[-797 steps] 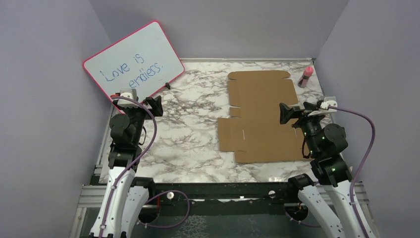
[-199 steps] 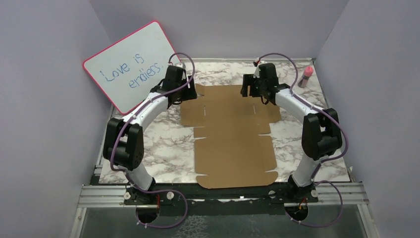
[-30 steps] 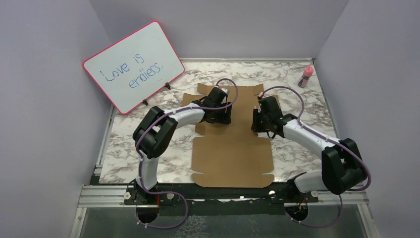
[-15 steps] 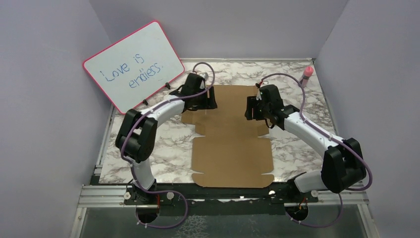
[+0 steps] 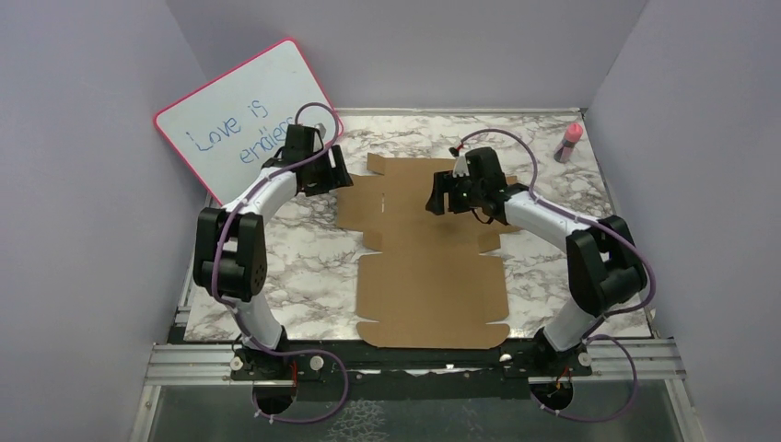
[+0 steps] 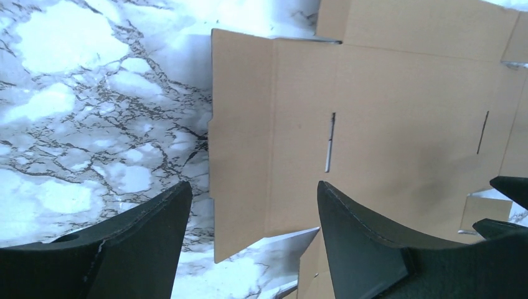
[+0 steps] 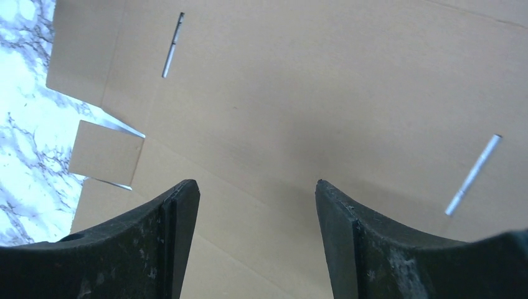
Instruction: Fold the paper box
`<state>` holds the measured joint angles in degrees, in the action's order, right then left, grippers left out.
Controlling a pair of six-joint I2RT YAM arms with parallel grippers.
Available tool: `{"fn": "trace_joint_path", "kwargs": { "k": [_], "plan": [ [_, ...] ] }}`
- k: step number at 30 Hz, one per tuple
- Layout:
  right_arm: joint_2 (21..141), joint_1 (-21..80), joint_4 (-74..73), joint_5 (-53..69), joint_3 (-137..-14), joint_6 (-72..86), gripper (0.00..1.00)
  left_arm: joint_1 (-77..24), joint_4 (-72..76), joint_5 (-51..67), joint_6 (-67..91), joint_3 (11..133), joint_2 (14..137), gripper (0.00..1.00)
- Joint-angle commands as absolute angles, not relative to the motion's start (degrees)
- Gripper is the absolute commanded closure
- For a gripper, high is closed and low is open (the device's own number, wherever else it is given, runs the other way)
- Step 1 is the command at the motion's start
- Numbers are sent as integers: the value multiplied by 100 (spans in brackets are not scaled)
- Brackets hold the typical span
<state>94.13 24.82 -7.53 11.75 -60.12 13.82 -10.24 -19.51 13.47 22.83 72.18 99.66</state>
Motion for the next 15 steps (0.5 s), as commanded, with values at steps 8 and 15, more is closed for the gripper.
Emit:
{"fn": "trace_joint_path", "kwargs": {
  "k": [8, 15],
  "plan": [
    [10174, 2521, 613, 2138, -6090, 1822, 25, -807, -2237, 2038, 2062, 7427, 10845, 29],
    [10456, 2524, 1081, 2279, -5866, 2008, 24, -799, -2284, 2094, 2018, 7471, 10911, 52]
  ]
}}
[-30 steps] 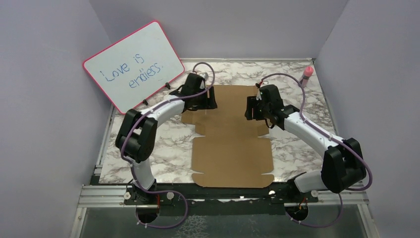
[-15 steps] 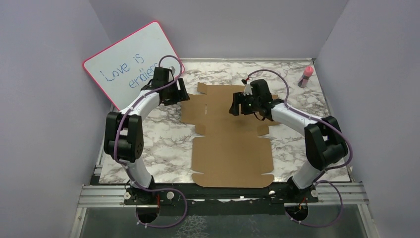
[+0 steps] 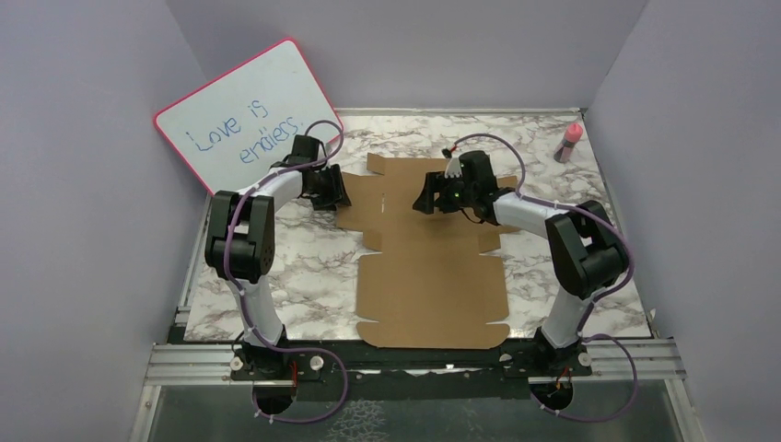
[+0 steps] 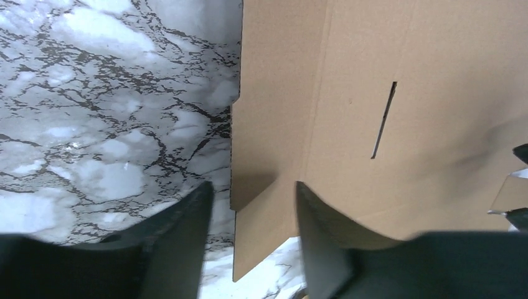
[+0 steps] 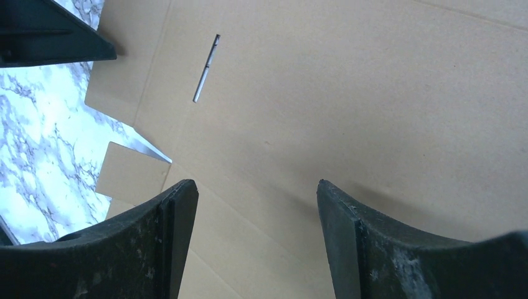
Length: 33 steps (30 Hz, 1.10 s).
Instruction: Fold the paper box
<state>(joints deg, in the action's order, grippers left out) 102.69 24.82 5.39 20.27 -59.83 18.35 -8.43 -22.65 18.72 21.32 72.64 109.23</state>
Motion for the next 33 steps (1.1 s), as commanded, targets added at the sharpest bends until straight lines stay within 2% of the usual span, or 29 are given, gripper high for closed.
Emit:
{"fn": "trace_joint_path", "kwargs": {
  "k": [1, 5, 9, 22, 33],
  "plan": [
    [10490, 2525, 1148, 2299, -5820, 2047, 24, -801, -2300, 2106, 2005, 7472, 10897, 59],
    [10603, 2549, 1439, 2362, -5589, 2199, 24, -821, -2327, 2106, 1950, 7454, 10766, 83],
    [10737, 2575, 1651, 2385, -5415, 2338, 24, -905, -2468, 1904, 1865, 7510, 10626, 93],
    [10918, 2677, 1839, 2246, -5236, 2510, 25, -1757, -3109, 432, 1623, 7937, 10522, 95],
    [11024, 2729, 1905, 2100, -5201, 2626, 24, -2406, -3497, -158, 1575, 8586, 10761, 97]
  ]
}}
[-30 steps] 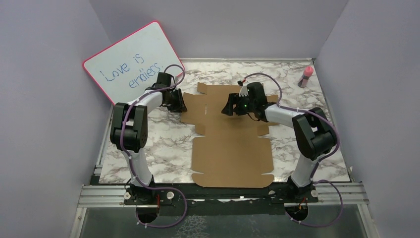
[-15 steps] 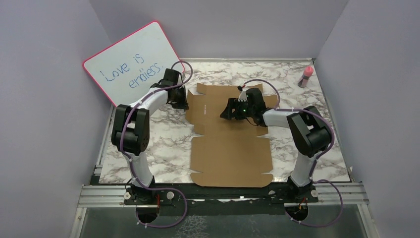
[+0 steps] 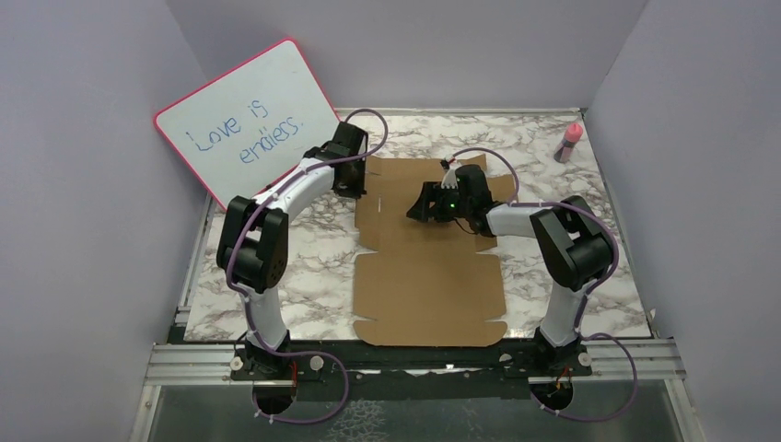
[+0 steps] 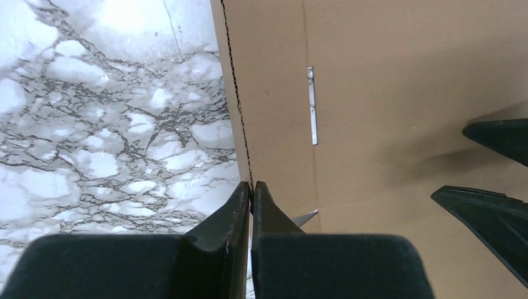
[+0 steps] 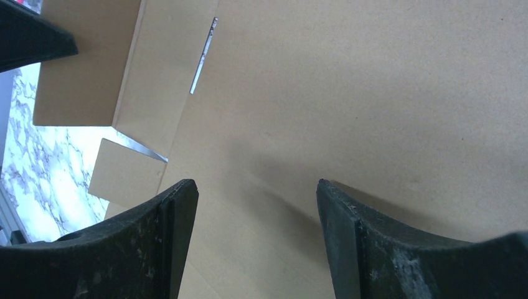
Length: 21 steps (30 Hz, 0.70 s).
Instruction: Fold the paper box
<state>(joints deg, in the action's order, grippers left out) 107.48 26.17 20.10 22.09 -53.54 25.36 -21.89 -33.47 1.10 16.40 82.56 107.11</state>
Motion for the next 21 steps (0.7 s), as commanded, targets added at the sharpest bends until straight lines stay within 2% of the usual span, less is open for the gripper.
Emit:
{"fn": "trace_joint_path", "kwargs": {
  "k": [1, 21],
  "plan": [
    [11030, 2730, 1919, 2090, -5198, 2640, 25, -2439, -3546, -166, 1570, 8632, 10804, 97],
    [11143, 2738, 2286, 2138, -4974, 2996, 25, -3383, -4014, -724, 1582, 9394, 11253, 96]
  ]
}}
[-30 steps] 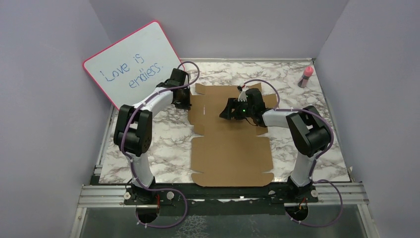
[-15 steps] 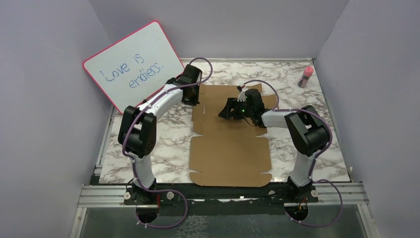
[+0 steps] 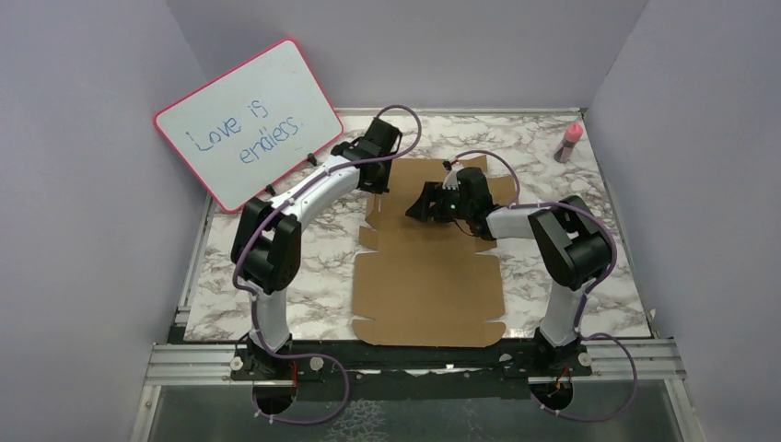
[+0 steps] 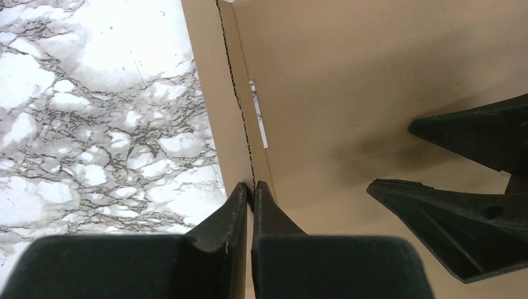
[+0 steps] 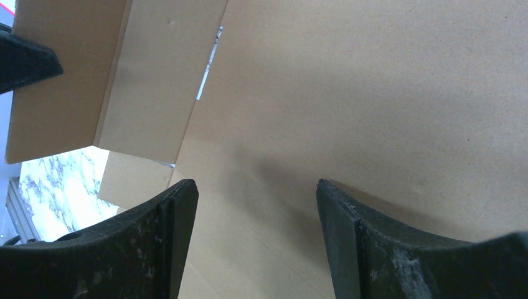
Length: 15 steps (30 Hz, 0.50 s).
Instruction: Fold the paper box
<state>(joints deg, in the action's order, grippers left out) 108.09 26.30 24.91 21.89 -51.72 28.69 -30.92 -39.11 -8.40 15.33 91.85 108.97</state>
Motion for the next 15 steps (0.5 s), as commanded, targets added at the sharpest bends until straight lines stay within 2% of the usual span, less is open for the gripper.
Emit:
{"fn": "trace_joint_path", "kwargs": {
  "k": [1, 15],
  "plan": [
    [11141, 2738, 2304, 2132, -4960, 3005, 25, -3436, -4031, -740, 1582, 9415, 11291, 96],
    [11106, 2738, 2351, 2064, -4867, 3024, 25, -3941, -4046, -771, 1678, 9767, 11711, 94]
  ]
}}
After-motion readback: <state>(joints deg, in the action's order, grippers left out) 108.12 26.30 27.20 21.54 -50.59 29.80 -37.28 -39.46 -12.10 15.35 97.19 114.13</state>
